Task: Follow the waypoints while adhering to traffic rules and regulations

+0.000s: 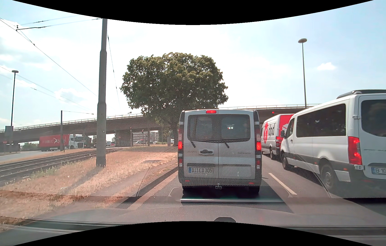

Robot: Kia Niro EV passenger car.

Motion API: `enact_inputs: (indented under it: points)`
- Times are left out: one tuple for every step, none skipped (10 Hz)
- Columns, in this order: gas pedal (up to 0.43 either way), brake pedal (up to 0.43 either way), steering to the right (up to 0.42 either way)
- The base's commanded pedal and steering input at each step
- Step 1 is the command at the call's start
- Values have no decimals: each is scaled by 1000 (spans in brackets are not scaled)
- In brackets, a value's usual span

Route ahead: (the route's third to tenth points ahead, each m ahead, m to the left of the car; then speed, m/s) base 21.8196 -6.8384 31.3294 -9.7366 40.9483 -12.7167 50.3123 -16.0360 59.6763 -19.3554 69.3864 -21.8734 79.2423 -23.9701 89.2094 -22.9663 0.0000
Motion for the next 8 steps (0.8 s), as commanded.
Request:
enact_inputs:
  points:
    - [0, 299, 19]
    - [0, 299, 19]
    - [0, 299, 19]
    - [0, 299, 19]
    - [0, 299, 19]
    - [0, 299, 19]
    - [0, 299, 19]
    - [0, 299, 19]
